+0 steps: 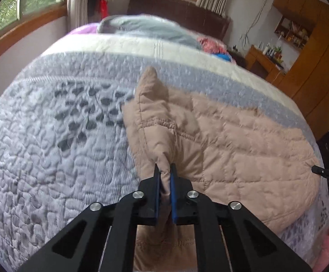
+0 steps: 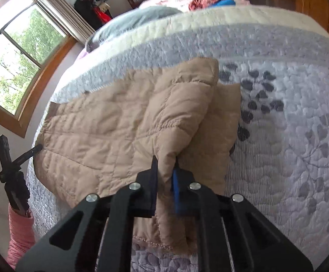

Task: Fold large clothes

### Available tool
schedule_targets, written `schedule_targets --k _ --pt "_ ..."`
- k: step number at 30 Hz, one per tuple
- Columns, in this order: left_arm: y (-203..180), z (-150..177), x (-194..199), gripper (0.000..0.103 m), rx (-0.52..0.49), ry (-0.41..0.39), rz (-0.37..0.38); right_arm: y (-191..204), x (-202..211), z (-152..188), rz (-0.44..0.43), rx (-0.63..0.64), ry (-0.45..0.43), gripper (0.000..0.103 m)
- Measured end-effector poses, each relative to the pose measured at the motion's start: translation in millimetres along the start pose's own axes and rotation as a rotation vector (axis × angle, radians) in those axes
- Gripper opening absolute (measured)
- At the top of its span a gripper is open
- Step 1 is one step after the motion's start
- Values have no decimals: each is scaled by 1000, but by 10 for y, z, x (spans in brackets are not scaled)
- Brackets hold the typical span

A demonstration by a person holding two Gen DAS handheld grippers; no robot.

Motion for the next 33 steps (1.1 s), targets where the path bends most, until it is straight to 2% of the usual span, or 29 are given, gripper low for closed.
schedule_targets --k 4,6,8,11,13,16,19,21,23,26,27,30,33 --pt "-89 -203 225 7 -22 -127 -14 17 231 -153 -26 -11 -77 9" --pt "-82 -248 167 7 -32 -135 -40 -28 222 -229 -25 -27 -89 9" --pt "0 -241 -5 7 -8 -97 -47 -108 141 -274 -17 -43 -80 9" --pt "150 -96 -377 8 23 5 -70 -245 -145 -278 2 -84 -27 9" --pt "214 18 -603 10 7 55 -74 -347 -380 -208 32 -114 26 9" --pt "200 113 -747 12 -40 64 -98 -440 -608 -74 40 -128 64 11" --pt "122 118 -751 12 -97 62 -167 -428 -605 -49 59 -124 60 14" --pt "105 100 -702 14 -105 73 -186 -407 -534 -52 92 -120 57 21" --pt "132 61 -562 18 -85 69 -195 -337 -321 -55 155 -105 22 22" --pt "168 17 -182 18 -46 10 -203 -173 54 7 221 -63 -46 22" --pt "130 7 -54 18 -41 -15 -199 -124 113 13 209 -60 -54 22" --pt "-167 52 214 18 -81 -51 -159 258 272 163 93 -36 -41 22" --pt "-573 184 291 18 -139 -38 -95 701 213 327 54 37 -6 22"
Point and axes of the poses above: each gripper's, at about its wrist camera, not at the fingertips, and x roughly against the way its jaws point, y to its left, z to its underside, the point moved 7 cm from there along -x, roughly the way its jaws point, and after that the axes turned 1 degree about -x, right-handed, at the moved point
